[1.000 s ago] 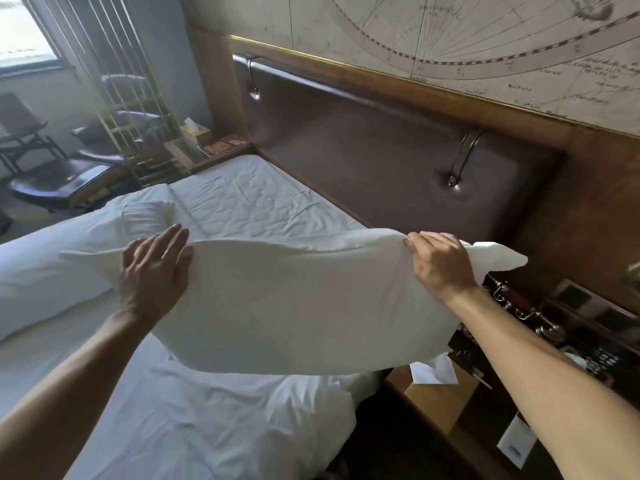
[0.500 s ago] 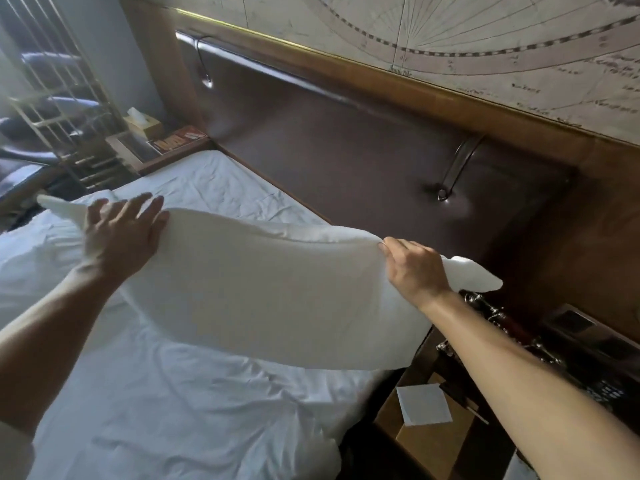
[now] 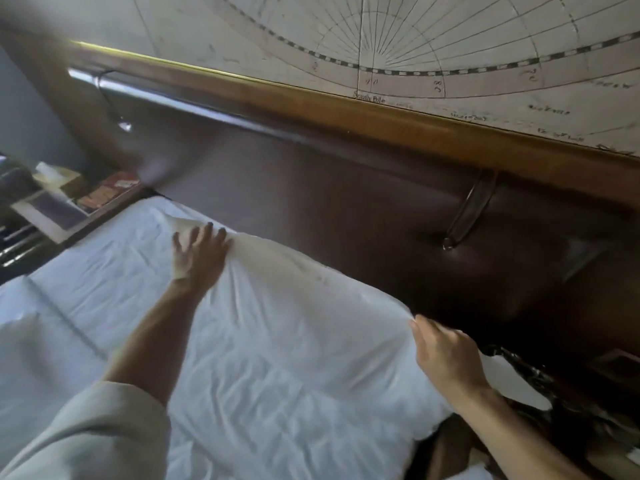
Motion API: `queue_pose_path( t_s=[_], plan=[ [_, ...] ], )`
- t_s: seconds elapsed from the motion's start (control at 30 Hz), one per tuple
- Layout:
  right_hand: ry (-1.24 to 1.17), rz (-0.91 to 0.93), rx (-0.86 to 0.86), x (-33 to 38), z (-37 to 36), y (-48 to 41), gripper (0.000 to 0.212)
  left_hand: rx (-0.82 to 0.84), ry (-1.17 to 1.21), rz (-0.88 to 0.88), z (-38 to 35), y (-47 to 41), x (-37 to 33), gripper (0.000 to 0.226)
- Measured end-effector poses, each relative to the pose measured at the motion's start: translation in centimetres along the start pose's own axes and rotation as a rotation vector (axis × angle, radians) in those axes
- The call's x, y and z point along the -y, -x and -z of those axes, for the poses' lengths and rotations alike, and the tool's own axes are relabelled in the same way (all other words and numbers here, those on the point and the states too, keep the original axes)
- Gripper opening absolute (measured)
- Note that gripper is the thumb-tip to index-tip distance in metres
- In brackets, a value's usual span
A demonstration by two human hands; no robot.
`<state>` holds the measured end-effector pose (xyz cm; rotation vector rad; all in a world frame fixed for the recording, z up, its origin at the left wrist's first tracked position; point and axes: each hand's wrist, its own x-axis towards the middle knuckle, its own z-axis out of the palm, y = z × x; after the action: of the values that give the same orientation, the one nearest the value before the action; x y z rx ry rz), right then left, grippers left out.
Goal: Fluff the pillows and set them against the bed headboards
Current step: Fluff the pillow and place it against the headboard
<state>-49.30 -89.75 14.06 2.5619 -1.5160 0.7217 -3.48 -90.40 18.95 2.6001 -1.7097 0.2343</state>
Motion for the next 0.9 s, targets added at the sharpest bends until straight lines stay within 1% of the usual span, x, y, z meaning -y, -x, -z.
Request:
queue_pose_path(
  t_s=[0.03,0.07,0.1,0.13,0.23,0.27,0.37,0.43,0.5,0.6,0.67,0.73,0.8,0.87,0.9],
  plan=[
    [0.024,-0.033,0.04,-0.8,-0.9,-0.4,0.033,0.048,0.019,0.028,-1.2,-1.4,-1.6,0.042],
    [0.042,-0.064,0.072,-1.5,-1.7,-0.9,0.026,0.09,0.032,0.046,-2.3,-2.7,-3.4,0.045],
    [0.054,-0.088,0.109,-2.2,-2.6,-1.4,0.015,0.13,0.057,0.049,-3.3,-3.5,-5.1,0.048],
    [0.074,-0.094,0.139,-2.8,-3.3,-1.6,0.012,0.164,0.093,0.033,-4.1,-3.9,-6.8,0.052],
    [0.14,-0.125,0.237,-4.4,-5.3,-1.7,0.051,0.266,0.166,-0.137,-7.1,-4.3,-11.5,0.062],
    [0.155,-0.148,0.27,-4.7,-5.7,-1.6,0.059,0.3,0.178,-0.181,-8.0,-4.4,-12.5,0.064],
    [0.214,-0.191,0.287,-5.6,-7.1,-0.9,0.065,0.33,0.178,-0.221,-9.9,-5.2,-14.0,0.064],
    [0.195,-0.206,0.271,-6.2,-7.8,-0.7,0.068,0.337,0.166,-0.22,-10.9,-6.0,-14.2,0.063],
    [0.146,-0.251,0.259,-6.6,-8.5,-0.5,0.072,0.315,0.149,-0.227,-11.5,-6.4,-14.2,0.058],
    [0.148,-0.306,0.232,-6.5,-9.2,-0.3,0.074,0.223,0.177,-0.255,-12.4,-6.6,-14.4,0.04],
    [0.151,-0.286,0.217,-5.8,-9.2,-0.1,0.067,0.116,0.212,-0.339,-13.1,-6.4,-14.5,0.026],
    [0.103,-0.286,0.214,-5.2,-8.9,0.2,0.054,-0.016,0.226,-0.409,-13.8,-6.2,-14.5,0.014],
    [-0.022,-0.325,0.216,-5.0,-8.0,0.0,0.043,-0.109,0.231,-0.395,-13.4,-6.1,-14.1,0.016],
    [-0.137,-0.342,0.224,-5.0,-6.8,-0.7,0.044,-0.177,0.238,-0.374,-12.2,-6.1,-13.5,0.029],
    [-0.18,-0.326,0.233,-4.8,-6.0,-1.1,0.043,-0.208,0.249,-0.383,-11.3,-6.1,-13.0,0.031]
  ],
)
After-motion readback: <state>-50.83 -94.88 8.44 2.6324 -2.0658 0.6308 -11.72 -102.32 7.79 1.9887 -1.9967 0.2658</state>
